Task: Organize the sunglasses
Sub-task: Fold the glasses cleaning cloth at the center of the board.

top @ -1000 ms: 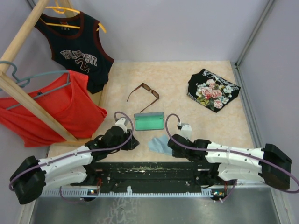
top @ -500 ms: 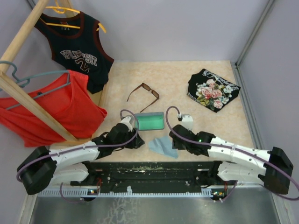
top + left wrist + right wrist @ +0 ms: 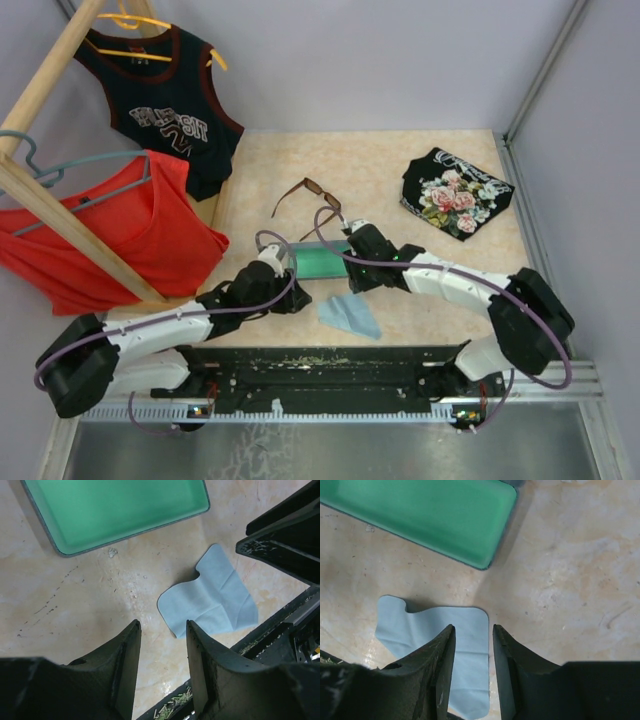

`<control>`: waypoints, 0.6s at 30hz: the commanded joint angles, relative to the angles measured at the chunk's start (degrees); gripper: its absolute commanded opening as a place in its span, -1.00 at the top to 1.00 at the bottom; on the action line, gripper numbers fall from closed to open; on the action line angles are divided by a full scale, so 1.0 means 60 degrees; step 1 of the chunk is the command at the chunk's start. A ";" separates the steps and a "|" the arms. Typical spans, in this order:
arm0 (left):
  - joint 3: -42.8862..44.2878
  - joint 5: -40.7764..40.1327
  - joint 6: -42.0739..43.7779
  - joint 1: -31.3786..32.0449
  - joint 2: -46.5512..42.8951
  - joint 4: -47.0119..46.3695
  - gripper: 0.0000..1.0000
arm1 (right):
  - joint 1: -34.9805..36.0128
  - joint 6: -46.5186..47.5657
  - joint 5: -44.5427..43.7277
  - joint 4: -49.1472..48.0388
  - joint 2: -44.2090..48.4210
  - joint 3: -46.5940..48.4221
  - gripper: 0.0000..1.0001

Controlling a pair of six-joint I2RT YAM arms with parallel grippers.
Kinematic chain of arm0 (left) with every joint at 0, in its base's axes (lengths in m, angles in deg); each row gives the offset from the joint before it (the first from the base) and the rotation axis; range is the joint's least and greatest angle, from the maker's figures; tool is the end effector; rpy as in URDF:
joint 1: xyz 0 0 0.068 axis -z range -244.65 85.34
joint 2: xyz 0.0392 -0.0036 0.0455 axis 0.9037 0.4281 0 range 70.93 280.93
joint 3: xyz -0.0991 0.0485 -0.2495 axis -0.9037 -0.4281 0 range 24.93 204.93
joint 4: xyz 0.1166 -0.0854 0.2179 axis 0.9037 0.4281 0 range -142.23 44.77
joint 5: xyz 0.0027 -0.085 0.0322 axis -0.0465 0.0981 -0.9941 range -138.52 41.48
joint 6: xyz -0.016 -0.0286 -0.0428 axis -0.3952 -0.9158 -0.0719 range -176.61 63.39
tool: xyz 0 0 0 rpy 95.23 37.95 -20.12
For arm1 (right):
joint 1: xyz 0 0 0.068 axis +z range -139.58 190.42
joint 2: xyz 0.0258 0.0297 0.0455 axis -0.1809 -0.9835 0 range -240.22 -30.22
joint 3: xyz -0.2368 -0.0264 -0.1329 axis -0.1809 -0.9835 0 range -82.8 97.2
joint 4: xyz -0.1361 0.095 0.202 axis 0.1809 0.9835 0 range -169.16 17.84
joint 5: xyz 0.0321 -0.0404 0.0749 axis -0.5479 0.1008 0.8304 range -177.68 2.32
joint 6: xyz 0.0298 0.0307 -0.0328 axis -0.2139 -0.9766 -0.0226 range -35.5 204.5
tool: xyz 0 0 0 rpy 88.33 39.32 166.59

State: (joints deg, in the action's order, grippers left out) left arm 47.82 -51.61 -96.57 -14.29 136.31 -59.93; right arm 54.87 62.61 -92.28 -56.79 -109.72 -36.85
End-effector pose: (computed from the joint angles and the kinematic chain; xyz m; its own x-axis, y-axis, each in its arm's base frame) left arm 0.1425 -0.1692 0.1697 -0.7547 -0.0942 -0.6492 0.3340 0.7966 -0.5038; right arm 0.1952 0.1874 0.1970 -0.7970 -0.2611 -0.5447 -0.3974 0.9058 0.1472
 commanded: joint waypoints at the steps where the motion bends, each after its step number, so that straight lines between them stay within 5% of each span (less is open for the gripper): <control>1: -0.0234 -0.0250 -0.0125 -0.0031 -0.0387 -0.0013 0.05 | -0.0054 0.0995 0.0562 -0.0352 -0.0682 0.0641 0.27; 18: -0.0505 -0.0363 -0.0175 -0.0027 -0.0898 0.0239 0.05 | -0.0007 0.1399 0.0032 -0.0206 -0.2117 0.1020 0.32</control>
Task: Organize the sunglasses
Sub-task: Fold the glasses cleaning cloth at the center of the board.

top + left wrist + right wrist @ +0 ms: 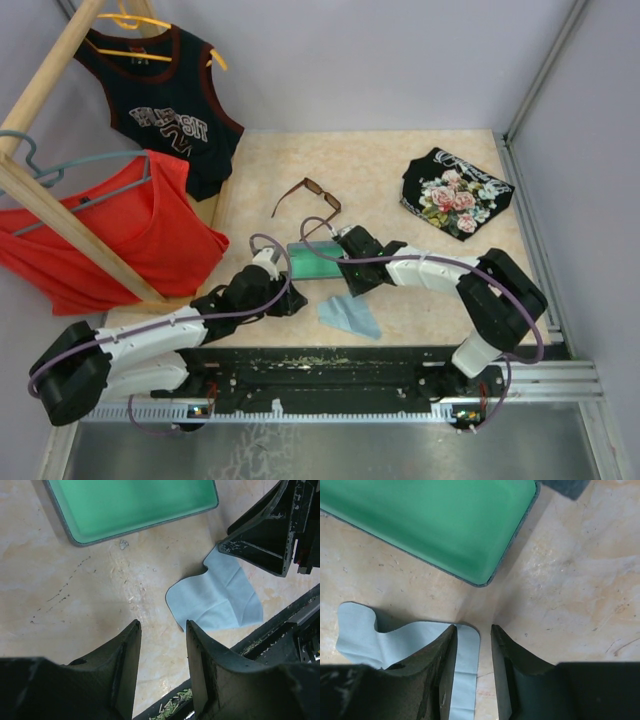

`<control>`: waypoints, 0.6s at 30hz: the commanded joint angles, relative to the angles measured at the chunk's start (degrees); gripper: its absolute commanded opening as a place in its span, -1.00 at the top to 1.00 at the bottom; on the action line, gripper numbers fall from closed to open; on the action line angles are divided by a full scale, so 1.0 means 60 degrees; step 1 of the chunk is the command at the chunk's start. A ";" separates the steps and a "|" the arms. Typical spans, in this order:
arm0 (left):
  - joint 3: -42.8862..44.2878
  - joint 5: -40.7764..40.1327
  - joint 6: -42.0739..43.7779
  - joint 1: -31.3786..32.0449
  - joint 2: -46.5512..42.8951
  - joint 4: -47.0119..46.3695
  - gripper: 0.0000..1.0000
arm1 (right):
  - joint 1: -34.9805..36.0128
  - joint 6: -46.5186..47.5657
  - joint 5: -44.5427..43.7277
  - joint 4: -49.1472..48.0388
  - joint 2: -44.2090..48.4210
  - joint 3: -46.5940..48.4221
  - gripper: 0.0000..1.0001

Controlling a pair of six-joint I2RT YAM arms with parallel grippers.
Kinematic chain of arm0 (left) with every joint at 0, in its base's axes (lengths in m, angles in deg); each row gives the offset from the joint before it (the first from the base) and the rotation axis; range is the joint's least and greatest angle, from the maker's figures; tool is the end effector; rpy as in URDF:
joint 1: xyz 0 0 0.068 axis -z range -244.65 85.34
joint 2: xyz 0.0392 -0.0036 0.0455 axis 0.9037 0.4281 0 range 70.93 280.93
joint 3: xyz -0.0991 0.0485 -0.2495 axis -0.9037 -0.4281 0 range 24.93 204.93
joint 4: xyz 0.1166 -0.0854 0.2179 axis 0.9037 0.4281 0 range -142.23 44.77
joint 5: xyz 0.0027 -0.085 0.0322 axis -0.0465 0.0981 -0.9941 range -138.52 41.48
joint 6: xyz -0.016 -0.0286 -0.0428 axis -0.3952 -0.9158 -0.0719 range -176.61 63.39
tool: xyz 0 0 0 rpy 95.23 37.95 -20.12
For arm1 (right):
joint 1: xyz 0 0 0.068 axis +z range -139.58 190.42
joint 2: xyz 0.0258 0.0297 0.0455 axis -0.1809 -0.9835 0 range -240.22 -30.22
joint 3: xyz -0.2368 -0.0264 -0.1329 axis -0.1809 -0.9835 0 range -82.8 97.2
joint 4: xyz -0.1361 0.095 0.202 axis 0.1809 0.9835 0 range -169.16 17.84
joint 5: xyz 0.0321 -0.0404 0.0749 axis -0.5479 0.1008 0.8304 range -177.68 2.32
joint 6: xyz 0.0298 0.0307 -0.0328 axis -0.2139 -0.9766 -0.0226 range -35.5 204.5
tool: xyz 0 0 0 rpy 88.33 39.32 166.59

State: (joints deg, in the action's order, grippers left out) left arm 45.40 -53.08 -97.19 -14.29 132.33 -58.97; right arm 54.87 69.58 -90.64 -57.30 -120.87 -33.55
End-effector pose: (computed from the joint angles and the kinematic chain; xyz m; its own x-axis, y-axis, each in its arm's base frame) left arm 0.1352 -0.1589 0.1685 -0.7444 -0.1179 -0.6573 0.3180 0.8030 -0.5041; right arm 0.2125 0.2058 0.1627 -0.7919 -0.4165 -0.4466 -0.4955 0.8657 0.0712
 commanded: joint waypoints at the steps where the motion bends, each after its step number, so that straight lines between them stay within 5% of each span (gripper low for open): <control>1: -0.0101 -0.0132 -0.0057 -0.0021 -0.0261 0.0092 0.05 | 0.0023 0.0251 -0.0325 -0.0044 -0.0364 0.0528 0.34; 18: -0.0214 -0.0204 -0.0075 -0.0025 -0.0552 0.0288 0.04 | 0.0708 -0.0202 -0.1216 0.0585 -0.0817 0.0640 0.38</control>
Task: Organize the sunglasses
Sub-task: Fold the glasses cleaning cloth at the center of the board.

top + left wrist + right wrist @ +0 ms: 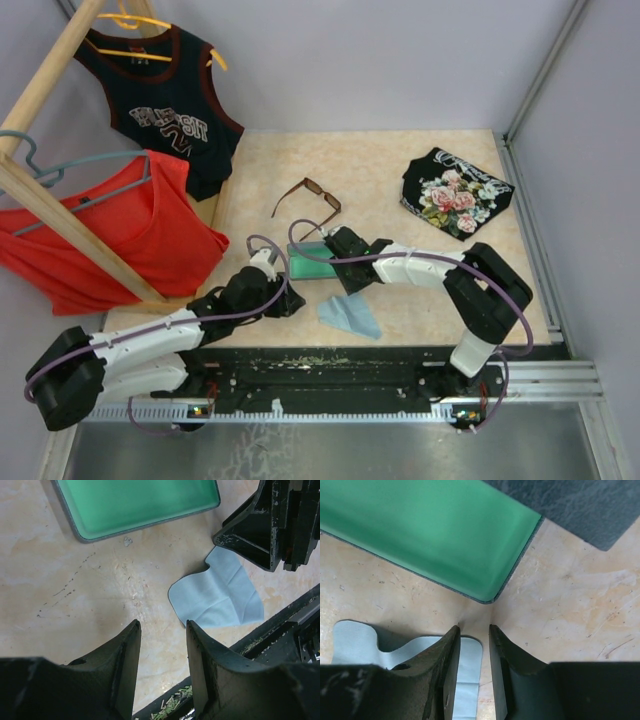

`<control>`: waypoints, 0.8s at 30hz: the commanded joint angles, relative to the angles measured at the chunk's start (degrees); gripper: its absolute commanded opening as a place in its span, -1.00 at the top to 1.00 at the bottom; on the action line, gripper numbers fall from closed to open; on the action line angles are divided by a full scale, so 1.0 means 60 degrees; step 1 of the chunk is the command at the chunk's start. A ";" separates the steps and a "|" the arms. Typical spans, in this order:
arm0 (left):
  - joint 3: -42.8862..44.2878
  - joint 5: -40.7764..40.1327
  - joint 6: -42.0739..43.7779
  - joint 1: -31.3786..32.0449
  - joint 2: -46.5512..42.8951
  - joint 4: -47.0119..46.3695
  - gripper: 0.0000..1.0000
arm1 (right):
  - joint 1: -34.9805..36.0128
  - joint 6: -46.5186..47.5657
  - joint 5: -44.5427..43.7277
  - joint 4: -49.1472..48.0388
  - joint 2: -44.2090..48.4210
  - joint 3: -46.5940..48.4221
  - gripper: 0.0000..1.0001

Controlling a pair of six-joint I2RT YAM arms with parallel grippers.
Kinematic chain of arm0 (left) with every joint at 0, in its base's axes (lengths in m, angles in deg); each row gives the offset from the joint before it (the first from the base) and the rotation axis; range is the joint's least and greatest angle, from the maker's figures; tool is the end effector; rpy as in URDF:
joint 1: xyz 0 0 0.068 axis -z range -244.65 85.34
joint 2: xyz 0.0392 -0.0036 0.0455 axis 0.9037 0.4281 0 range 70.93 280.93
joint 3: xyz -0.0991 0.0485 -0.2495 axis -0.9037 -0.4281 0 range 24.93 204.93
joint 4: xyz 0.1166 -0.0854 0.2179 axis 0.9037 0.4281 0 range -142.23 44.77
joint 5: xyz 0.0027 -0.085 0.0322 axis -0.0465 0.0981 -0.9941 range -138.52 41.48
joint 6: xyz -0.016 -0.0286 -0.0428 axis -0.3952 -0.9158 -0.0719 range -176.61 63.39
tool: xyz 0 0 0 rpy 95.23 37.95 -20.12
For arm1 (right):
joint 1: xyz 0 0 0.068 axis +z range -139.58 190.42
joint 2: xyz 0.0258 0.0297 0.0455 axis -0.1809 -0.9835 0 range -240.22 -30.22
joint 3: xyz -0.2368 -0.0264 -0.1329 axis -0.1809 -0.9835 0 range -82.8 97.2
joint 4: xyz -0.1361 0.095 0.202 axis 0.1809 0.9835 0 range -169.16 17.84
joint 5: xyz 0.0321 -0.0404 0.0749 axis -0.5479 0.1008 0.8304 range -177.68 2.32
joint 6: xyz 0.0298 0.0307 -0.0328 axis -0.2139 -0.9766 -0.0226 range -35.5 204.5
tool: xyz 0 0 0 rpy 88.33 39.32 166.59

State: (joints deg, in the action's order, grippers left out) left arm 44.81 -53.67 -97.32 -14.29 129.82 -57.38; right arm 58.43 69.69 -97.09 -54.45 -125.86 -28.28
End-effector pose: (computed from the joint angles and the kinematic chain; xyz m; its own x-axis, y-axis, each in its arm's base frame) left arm 0.1317 -0.1541 0.1709 -0.7387 -0.1266 -0.6621 0.3135 0.8050 -0.5037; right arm 0.2149 0.2300 0.1608 -0.7661 -0.4741 -0.4339 -0.5095 0.8596 -0.0396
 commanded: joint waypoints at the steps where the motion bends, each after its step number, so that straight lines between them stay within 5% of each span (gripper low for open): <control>1: -0.0117 -0.0103 -0.0067 -0.0030 -0.0133 0.0014 0.04 | 0.0101 -0.0203 -0.0158 0.0027 0.0257 -0.0241 0.38; 9: -0.0135 -0.0129 -0.0085 -0.0030 -0.0256 0.0054 0.03 | -0.0246 0.0186 0.0059 -0.0242 0.1784 -0.0053 0.29; 24: -0.0221 -0.0121 -0.0106 -0.0031 -0.0274 0.0028 0.03 | -0.0151 0.0693 0.0743 0.0426 0.0739 0.0137 0.29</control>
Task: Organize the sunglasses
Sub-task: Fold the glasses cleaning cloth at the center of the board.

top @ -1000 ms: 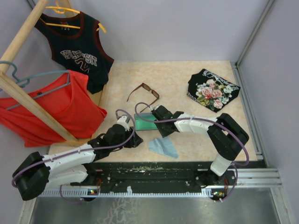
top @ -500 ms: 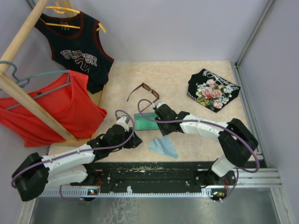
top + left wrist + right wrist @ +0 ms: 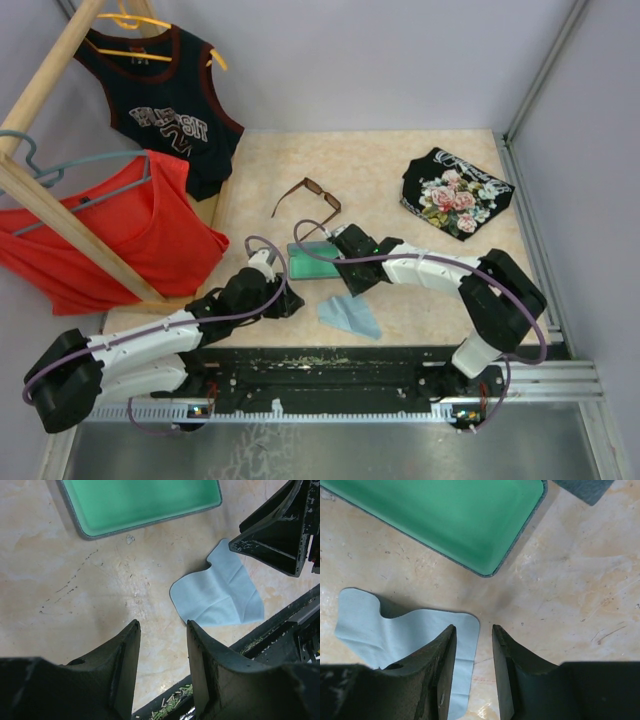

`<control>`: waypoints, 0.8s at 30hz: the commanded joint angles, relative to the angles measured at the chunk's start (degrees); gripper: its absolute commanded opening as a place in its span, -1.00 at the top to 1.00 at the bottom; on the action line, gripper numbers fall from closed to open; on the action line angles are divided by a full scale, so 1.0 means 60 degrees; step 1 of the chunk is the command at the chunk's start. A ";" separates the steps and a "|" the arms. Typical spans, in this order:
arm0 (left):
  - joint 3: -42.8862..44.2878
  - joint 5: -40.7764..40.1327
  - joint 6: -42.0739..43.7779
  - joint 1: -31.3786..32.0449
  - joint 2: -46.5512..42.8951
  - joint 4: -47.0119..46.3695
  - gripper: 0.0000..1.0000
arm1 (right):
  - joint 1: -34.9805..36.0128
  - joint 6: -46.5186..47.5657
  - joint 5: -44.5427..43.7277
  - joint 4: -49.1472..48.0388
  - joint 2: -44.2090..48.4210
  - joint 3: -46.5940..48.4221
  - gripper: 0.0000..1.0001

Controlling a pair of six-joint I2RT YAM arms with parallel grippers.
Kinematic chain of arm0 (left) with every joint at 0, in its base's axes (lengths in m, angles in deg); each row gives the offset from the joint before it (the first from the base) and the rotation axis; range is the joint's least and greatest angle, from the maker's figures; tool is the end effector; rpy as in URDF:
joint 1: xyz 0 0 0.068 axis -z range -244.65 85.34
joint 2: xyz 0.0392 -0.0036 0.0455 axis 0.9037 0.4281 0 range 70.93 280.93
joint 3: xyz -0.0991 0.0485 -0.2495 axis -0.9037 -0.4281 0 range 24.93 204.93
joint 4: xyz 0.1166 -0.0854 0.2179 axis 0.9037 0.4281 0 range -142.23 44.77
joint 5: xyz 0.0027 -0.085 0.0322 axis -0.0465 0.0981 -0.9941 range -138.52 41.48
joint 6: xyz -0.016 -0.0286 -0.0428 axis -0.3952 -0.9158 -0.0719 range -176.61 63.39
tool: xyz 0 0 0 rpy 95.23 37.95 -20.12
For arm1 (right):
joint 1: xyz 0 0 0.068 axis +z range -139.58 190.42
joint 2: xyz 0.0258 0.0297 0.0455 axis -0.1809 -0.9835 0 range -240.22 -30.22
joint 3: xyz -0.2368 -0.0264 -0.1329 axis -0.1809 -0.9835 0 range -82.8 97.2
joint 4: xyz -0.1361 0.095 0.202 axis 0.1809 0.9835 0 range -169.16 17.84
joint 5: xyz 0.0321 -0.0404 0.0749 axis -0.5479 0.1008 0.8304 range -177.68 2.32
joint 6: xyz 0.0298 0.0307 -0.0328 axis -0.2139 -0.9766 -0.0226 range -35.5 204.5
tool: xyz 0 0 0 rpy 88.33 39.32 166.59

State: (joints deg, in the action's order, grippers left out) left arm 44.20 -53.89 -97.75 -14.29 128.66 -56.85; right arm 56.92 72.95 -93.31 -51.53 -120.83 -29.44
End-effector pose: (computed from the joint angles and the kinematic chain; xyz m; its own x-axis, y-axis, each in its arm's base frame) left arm 0.1295 -0.1513 0.1703 -0.7394 -0.1342 -0.6598 0.3063 0.8056 -0.5072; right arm 0.2095 0.2156 0.1779 -0.7495 -0.5002 -0.4336 -0.5543 0.8323 -0.0021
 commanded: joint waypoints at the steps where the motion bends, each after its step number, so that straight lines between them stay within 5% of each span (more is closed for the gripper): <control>1: -0.0120 -0.0073 -0.0041 -0.0031 -0.0086 -0.0053 0.03 | 0.0101 0.0174 0.0075 -0.0052 -0.0156 0.0347 0.30; 24: -0.0223 -0.0107 -0.0086 -0.0027 -0.0173 -0.0079 0.03 | 0.0366 0.0165 -0.0281 0.0247 -0.1358 0.0460 0.42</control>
State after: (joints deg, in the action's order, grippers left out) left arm 43.63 -53.91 -97.84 -14.29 128.66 -56.76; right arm 58.43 74.00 -94.25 -50.19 -125.81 -27.47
